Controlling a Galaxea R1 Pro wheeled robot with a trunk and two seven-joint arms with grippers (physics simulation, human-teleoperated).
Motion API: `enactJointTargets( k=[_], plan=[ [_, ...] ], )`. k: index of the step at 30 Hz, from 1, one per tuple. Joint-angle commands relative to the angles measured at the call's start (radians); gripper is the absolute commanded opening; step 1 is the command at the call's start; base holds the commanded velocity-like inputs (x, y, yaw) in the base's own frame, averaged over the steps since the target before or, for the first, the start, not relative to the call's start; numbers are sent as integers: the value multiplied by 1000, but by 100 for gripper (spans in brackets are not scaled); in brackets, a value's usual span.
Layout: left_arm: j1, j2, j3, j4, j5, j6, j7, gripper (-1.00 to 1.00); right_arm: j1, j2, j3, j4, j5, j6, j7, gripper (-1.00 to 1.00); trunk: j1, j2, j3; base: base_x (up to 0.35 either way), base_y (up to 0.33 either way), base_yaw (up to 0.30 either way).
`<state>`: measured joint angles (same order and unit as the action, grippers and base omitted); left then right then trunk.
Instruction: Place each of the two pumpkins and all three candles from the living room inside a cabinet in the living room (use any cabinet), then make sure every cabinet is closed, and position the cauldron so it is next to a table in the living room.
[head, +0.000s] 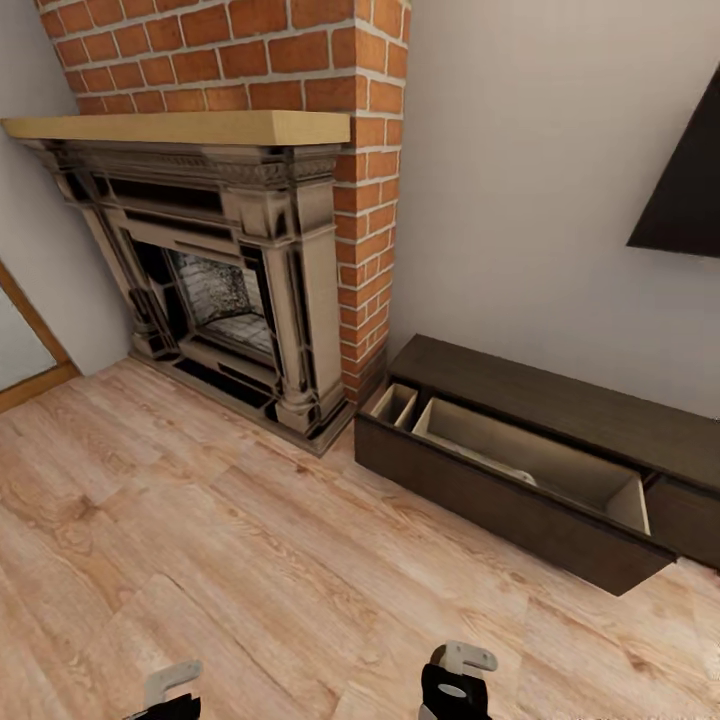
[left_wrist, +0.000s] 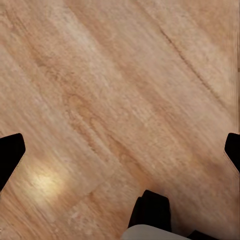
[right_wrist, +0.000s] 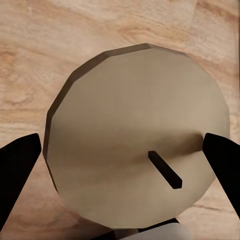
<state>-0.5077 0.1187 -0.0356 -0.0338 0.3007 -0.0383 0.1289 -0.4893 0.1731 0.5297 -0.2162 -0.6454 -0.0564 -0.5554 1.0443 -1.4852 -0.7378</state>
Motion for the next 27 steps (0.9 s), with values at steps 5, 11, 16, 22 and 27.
enactJointTargets(
  k=[5,11,16,22,27],
  plan=[
    [0,0,0,0,0,0,0,100,0,-2,0,0,-1,0,2,-100,0,0,0,160,106,-281],
    [0,0,0,0,-1,0,0,100,0,-3,0,0,-2,0,2,-100,0,0,0,17,10,-281],
    [0,0,0,0,-1,-1,0,100,0,-4,-6,0,-8,4,1,-100,0,0,0,2,1,-281],
    [0,10,13,-2,10,19,-11,100,-1,-6,-54,-5,-24,15,-1,-100,0,0,0,0,0,-281],
    [-8,16,17,-30,11,151,-14,100,-7,1,-115,-48,-24,176,-5,-100,0,0,0,0,0,-281]
  ],
)
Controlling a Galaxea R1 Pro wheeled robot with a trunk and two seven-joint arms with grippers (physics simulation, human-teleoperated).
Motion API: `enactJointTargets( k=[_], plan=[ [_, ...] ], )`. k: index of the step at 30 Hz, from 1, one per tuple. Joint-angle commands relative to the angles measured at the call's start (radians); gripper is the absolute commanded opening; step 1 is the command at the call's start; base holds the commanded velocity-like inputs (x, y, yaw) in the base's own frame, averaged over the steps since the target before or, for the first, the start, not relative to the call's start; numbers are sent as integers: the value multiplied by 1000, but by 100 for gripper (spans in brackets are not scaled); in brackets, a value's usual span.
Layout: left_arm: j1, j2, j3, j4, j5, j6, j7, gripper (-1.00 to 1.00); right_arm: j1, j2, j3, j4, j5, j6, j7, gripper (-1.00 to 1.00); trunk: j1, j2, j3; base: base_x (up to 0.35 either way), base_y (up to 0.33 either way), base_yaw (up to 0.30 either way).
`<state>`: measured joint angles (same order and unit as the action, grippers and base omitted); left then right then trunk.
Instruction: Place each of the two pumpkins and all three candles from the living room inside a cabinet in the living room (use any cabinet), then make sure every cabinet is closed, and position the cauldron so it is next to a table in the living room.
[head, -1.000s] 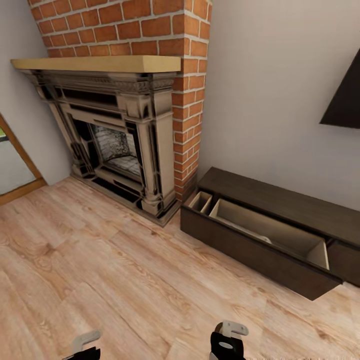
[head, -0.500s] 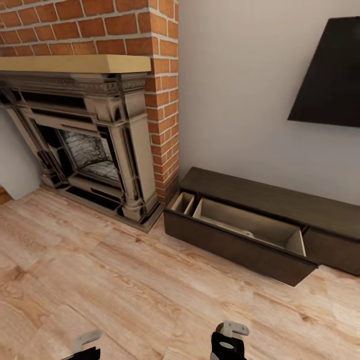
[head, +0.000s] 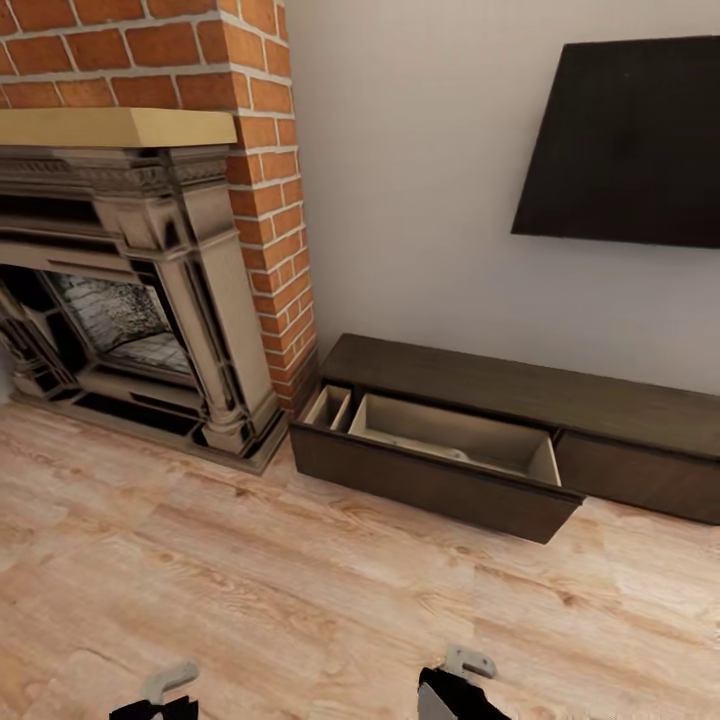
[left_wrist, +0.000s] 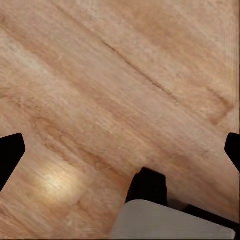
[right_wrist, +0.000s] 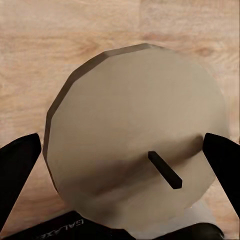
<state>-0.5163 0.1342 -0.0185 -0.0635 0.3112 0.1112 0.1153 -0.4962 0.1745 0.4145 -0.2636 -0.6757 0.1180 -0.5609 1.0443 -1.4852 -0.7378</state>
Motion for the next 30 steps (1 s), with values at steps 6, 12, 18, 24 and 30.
enactJointTargets(
  k=[6,12,18,24,30],
  plan=[
    [-26,39,2,-254,0,396,-4,100,2,0,-152,-323,8,372,-37,-100,0,0,0,0,0,-281],
    [-28,44,27,-483,1,666,-5,100,-18,-9,-260,-391,16,494,-97,-100,0,0,0,0,0,-281],
    [-28,46,84,-525,-1,704,-5,100,-36,-12,-270,-396,21,523,-136,-100,-8,14,6,0,0,-281],
    [-28,54,89,-527,-1,701,-4,100,-40,-13,-270,-396,22,521,-140,-100,-31,56,25,0,0,-281],
    [-30,60,89,-527,-4,696,-3,100,-40,-35,-270,-395,18,516,-139,-100,-54,98,44,0,0,-281]
  ],
)
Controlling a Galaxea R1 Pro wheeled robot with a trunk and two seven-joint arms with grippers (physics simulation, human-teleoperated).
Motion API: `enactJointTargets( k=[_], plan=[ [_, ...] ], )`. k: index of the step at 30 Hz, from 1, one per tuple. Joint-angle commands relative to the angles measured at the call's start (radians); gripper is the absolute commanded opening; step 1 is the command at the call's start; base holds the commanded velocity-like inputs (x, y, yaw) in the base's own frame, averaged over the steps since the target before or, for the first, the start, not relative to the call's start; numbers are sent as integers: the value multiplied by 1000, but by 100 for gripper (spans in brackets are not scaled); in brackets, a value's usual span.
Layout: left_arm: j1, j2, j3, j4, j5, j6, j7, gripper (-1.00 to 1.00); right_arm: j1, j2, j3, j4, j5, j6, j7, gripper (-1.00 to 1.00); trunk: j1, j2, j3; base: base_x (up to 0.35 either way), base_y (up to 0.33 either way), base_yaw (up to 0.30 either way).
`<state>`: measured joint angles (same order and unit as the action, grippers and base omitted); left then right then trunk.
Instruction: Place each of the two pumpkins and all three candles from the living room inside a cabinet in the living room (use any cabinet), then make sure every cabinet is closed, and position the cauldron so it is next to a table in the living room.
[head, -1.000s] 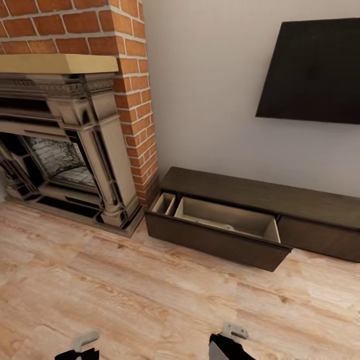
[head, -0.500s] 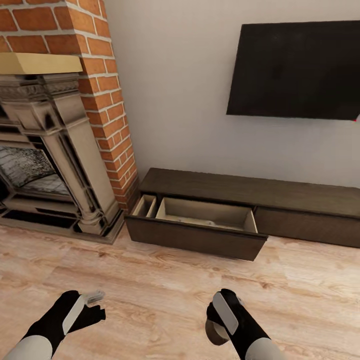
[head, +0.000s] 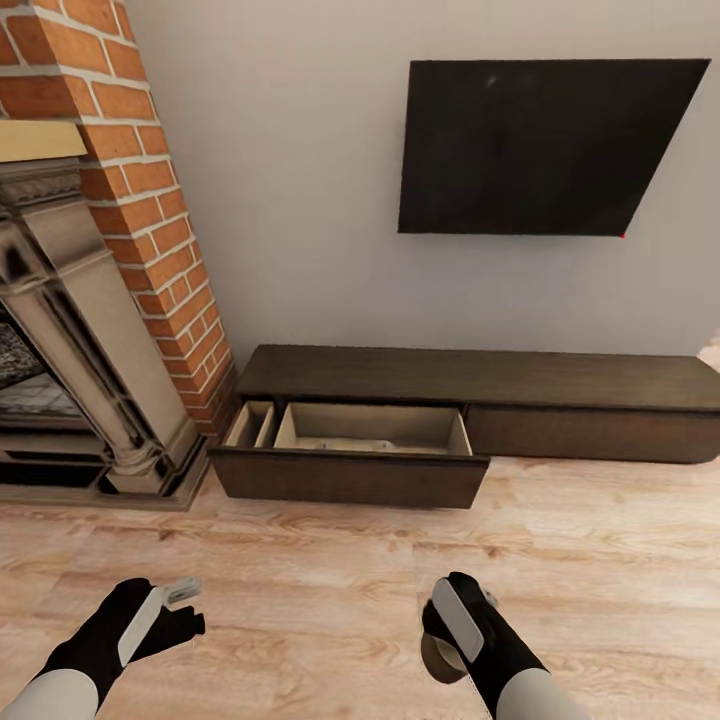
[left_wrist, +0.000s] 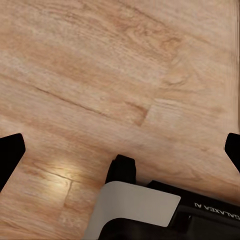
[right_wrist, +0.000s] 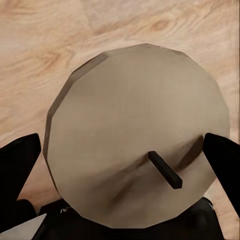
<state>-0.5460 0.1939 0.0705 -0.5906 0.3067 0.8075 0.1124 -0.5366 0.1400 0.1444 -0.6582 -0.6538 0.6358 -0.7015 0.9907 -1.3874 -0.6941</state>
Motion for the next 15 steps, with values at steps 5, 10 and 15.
enactJointTargets(
  k=[5,10,15],
  plan=[
    [0,1,0,0,0,-1,0,100,1,-19,0,1,-11,-6,3,-100,-15,28,13,0,0,-281],
    [0,1,-1,0,1,-33,-1,100,1,-20,-1,0,-12,-6,3,-100,-15,28,13,0,0,-281],
    [0,4,-1,0,0,-49,-2,100,1,-23,-1,0,-12,-5,5,-100,-15,28,13,40,24,-263]
  ],
)
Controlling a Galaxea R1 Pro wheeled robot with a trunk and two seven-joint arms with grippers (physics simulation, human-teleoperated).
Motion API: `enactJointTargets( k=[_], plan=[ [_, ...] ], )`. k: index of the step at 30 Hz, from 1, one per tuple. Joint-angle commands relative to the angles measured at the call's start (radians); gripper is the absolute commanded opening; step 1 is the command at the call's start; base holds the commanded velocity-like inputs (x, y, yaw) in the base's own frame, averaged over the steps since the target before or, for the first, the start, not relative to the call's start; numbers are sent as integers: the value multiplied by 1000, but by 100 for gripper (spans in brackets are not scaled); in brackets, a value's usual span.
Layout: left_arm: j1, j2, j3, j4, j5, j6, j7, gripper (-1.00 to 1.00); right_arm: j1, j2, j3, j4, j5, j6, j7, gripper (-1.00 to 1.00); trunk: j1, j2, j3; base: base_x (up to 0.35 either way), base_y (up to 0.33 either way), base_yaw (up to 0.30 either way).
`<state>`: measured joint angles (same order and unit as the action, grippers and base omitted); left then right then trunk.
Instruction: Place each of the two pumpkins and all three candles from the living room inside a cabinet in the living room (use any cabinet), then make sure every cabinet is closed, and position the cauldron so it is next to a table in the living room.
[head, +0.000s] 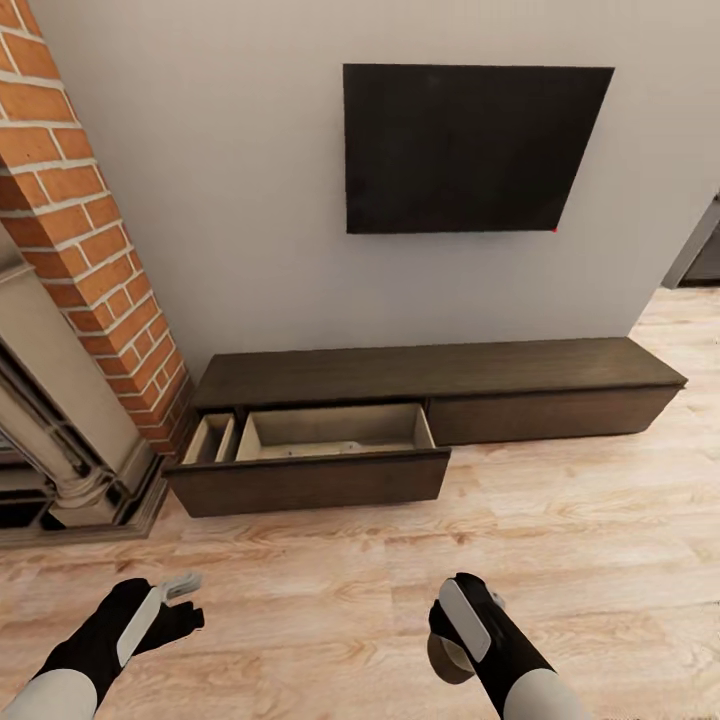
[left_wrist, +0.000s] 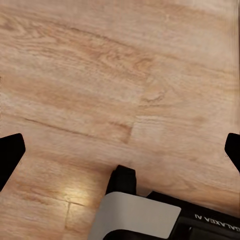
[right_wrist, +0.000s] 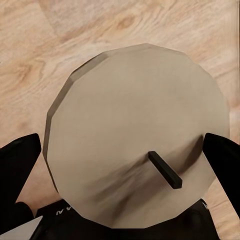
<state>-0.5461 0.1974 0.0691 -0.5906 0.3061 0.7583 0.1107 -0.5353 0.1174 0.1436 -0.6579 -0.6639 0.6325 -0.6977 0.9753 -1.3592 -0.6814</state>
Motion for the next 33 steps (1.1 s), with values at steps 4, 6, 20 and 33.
enactJointTargets(
  k=[4,6,20,33],
  plan=[
    [0,3,0,0,-1,-2,0,100,0,0,0,0,-2,-1,6,-100,0,0,0,202,150,-107],
    [0,3,0,0,-1,-3,0,100,1,1,1,1,-2,-1,10,-100,0,0,0,240,184,-27],
    [0,2,0,0,1,-2,0,100,3,5,9,6,2,-31,15,-100,0,0,0,201,99,-3],
    [0,2,1,-12,5,23,-2,100,3,18,15,-61,8,16,3,-100,0,0,0,99,1,0]
  ],
)
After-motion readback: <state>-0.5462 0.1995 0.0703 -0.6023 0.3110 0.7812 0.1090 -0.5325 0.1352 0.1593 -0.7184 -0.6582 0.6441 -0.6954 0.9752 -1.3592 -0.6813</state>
